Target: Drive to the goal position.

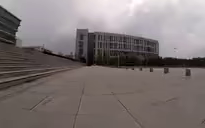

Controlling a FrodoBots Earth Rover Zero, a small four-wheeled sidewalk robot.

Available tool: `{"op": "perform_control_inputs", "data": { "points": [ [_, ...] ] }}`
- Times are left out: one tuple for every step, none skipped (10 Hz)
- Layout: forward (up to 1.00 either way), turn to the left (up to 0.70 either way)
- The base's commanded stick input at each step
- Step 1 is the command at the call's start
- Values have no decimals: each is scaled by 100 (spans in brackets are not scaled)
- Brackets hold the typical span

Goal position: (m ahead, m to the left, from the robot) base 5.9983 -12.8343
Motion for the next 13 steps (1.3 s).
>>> {"op": "perform_control_inputs", "data": {
  "points": [
    [70, 0],
    [70, 0],
    [70, 0],
    [65, 0],
    [30, 0],
    [0, 0],
    [0, 0],
    [0, 0],
    [0, 0],
    [0, 0],
    [0, 0],
    [0, 0],
    [0, 0]
  ]
}}
